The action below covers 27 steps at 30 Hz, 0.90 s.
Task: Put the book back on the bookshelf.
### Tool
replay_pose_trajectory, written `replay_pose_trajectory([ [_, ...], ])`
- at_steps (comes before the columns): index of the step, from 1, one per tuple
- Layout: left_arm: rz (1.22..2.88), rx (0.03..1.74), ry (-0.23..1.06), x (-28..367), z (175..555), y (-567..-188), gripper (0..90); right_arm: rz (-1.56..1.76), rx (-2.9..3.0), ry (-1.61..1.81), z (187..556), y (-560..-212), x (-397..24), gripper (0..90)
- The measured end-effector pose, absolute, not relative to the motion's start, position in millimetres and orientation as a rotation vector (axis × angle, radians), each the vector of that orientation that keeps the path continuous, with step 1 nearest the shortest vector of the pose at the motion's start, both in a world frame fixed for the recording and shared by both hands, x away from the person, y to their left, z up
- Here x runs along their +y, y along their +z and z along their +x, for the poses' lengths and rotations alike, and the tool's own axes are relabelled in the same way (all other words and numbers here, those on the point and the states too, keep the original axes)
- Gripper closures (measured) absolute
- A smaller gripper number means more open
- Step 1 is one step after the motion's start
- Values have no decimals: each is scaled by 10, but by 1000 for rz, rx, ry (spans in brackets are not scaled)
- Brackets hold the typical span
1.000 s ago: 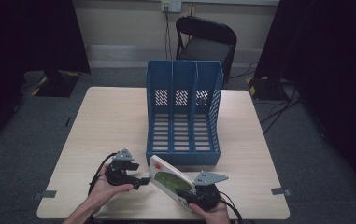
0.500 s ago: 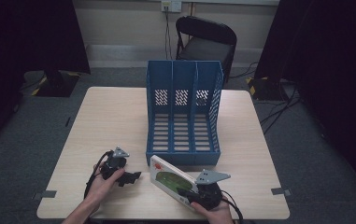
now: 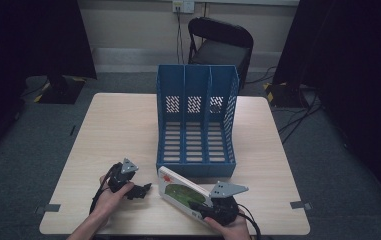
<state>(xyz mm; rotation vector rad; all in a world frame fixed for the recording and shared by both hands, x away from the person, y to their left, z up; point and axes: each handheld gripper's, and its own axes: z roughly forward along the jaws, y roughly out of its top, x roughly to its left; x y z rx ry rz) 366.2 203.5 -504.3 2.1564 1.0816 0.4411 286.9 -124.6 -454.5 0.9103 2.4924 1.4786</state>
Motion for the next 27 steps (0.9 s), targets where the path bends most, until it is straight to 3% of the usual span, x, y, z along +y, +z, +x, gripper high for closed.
replay_pose_trajectory([
  [27,2134,1082,448,2034,3664,-5071,0,825,2449,1568,2829,-4250,-1284,765],
])
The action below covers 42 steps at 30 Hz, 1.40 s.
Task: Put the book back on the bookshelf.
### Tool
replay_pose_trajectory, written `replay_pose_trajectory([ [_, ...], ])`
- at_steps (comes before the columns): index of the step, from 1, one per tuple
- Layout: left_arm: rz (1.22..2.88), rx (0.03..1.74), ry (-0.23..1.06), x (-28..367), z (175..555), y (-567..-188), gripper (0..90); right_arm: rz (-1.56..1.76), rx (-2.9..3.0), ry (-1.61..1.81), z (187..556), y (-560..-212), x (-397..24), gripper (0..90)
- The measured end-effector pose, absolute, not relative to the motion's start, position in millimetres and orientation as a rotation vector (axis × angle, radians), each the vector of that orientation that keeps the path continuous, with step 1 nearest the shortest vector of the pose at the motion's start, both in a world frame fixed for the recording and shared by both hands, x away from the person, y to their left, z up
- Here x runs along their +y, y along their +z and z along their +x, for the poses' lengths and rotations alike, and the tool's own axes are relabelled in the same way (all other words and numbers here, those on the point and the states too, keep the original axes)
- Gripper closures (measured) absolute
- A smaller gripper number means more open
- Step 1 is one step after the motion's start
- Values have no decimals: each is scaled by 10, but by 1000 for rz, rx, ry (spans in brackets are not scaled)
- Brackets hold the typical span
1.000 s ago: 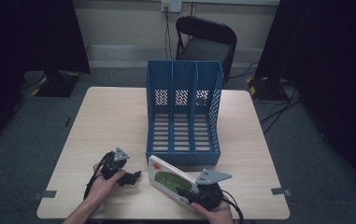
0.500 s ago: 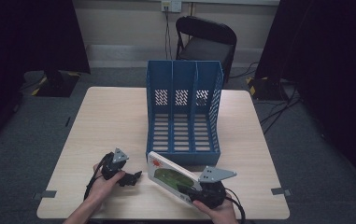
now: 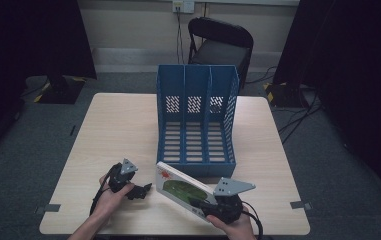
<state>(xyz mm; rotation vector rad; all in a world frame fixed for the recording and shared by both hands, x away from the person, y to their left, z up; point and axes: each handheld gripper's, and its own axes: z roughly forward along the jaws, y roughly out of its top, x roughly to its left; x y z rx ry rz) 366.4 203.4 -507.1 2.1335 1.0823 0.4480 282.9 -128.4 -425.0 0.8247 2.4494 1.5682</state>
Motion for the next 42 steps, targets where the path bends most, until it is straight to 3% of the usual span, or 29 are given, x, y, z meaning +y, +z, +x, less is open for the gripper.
replay_pose_trajectory([
  [42,2138,1080,448,2036,3666,-5069,0,920,2257,1550,2915,-3879,-1674,764],
])
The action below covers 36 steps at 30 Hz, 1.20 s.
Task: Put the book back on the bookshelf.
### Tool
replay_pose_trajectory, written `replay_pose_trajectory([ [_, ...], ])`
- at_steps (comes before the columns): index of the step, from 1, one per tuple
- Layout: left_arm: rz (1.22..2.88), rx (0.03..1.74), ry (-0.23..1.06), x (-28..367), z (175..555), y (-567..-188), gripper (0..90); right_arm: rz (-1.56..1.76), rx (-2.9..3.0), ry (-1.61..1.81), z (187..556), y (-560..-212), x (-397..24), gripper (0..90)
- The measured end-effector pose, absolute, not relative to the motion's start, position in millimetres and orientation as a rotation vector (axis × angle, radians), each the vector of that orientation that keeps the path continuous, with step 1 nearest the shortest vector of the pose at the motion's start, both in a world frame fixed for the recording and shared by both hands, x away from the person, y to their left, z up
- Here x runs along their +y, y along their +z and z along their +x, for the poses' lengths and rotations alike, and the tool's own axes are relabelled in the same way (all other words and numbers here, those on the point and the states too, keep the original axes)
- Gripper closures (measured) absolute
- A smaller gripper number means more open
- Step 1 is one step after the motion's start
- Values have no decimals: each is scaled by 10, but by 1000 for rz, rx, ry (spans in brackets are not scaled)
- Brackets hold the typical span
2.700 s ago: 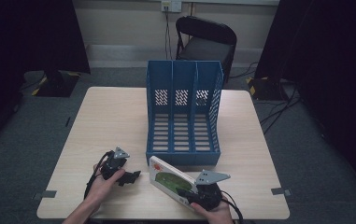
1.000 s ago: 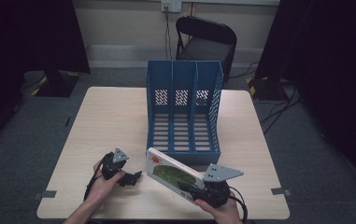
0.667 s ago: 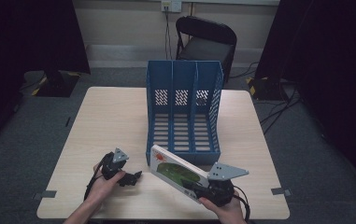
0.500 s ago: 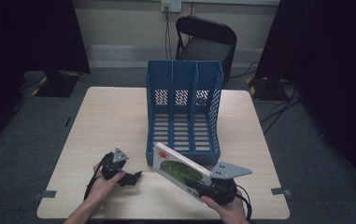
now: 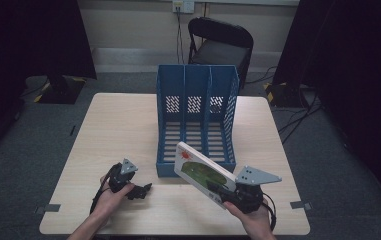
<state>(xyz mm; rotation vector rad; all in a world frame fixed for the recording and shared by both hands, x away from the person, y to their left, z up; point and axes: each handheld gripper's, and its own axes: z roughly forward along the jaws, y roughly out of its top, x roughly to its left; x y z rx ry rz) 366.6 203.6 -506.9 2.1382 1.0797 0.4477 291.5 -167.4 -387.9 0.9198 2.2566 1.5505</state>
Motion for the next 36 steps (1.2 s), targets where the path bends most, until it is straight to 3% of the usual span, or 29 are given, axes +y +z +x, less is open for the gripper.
replay_pose_trajectory([
  [36,2141,1078,448,2038,3667,-5068,0,1151,1997,1444,3257,-3677,-2249,765],
])
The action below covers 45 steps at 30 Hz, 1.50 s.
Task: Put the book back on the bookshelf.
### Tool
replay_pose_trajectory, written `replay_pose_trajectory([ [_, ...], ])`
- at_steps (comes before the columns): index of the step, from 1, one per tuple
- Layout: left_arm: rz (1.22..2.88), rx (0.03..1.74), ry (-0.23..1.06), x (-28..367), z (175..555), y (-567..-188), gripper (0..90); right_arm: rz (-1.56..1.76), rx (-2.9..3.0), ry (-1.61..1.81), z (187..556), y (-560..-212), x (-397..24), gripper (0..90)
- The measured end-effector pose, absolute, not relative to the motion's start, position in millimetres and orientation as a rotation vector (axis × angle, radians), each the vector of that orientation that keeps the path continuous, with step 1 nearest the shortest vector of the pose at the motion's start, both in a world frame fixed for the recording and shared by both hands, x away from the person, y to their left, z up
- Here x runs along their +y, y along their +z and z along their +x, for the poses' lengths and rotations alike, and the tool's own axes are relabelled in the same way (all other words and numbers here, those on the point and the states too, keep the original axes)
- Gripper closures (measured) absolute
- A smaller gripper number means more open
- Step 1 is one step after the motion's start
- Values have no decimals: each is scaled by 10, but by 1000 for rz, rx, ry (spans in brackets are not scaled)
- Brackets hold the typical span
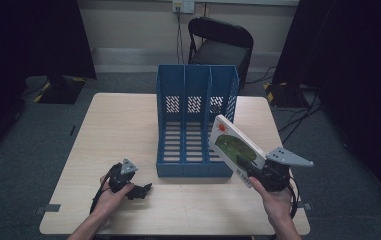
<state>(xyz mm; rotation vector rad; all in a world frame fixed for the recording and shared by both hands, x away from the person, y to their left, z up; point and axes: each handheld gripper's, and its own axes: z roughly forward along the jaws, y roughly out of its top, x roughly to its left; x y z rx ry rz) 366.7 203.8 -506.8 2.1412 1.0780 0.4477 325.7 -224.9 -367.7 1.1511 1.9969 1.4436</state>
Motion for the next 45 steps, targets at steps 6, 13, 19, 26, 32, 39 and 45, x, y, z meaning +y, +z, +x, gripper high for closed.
replay_pose_trajectory([
  [6,2142,1078,448,2038,3667,-5068,0,1199,1961,1407,3365,-3695,-2248,765],
  [13,2142,1077,448,2039,3667,-5068,0,1232,1938,1368,3557,-3709,-2210,765],
  [19,2142,1077,448,2039,3667,-5068,0,1254,1923,1326,3727,-3724,-2141,765],
  [26,2141,1078,448,2038,3667,-5068,0,1258,1921,1286,3878,-3747,-2034,765],
  [32,2141,1078,448,2038,3667,-5068,0,1283,1914,1239,3977,-3792,-1930,765],
  [39,2142,1078,448,2038,3667,-5068,0,1301,1913,1230,4080,-3873,-1813,765],
  [45,2142,1077,448,2039,3667,-5068,0,1312,1903,1214,4174,-3932,-1765,765],
])
